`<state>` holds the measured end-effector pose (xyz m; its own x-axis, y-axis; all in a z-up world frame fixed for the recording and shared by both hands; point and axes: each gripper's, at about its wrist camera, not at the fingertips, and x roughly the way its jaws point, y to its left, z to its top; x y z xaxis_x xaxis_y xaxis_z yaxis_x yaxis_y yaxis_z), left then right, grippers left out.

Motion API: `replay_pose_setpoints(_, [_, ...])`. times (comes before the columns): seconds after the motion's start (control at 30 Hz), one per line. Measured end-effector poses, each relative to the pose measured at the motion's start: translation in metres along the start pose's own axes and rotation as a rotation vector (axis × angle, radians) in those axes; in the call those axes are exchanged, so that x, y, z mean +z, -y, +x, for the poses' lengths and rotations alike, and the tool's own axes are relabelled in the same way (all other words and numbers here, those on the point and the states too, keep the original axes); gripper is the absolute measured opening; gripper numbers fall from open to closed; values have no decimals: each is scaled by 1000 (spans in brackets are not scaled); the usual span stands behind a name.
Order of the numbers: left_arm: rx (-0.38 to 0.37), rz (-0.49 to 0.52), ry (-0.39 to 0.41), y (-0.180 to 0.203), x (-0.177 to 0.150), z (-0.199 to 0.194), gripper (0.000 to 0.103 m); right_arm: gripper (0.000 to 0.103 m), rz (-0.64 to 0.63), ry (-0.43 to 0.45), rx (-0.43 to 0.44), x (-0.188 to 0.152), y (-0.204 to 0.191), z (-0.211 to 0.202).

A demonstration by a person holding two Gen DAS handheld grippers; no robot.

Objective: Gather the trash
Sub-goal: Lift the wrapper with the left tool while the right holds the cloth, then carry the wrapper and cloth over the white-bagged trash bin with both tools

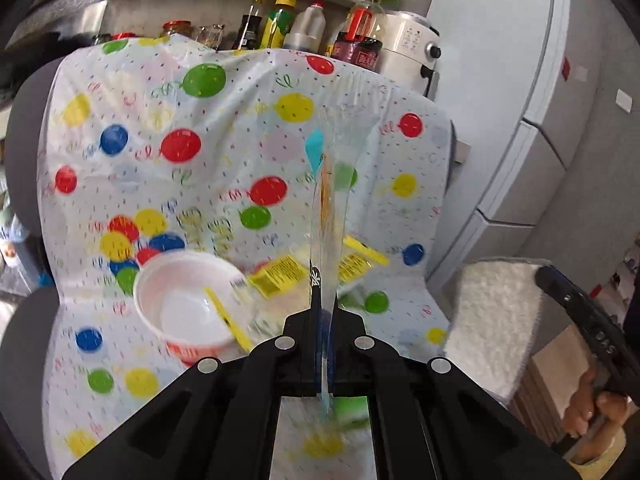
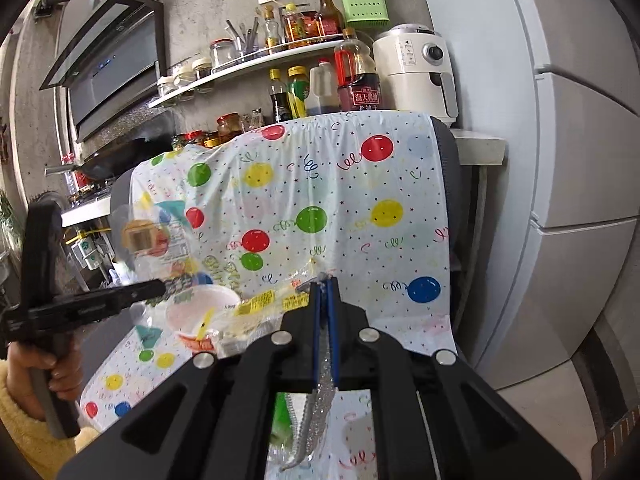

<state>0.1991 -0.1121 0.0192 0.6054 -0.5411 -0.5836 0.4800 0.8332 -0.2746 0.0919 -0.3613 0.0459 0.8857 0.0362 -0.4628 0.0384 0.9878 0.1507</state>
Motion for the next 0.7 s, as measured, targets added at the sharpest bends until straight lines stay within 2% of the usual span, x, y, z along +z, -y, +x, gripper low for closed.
replay_pose_setpoints(0.07, [4, -6, 0, 14, -26, -6, 1, 4, -3, -7, -6, -11, 2, -11])
replay_pose_setpoints(0.2, [-33, -5, -12, 41, -69, -8, 2, 4, 10, -41, -29, -38, 15, -27])
replay_pose_setpoints(0.33, [-49, 5, -49, 69, -104, 5, 2, 4, 5, -76, -94, -70, 33, -46])
replay_pose_setpoints(0.5, [-64, 69, -98, 103, -131, 24, 2, 4, 25, -111, -183, -106, 68, -68])
replay_pose_setpoints(0.7, [-123, 153, -169, 157, -153, 52, 2, 5, 91, -141, -289, -142, 123, -93])
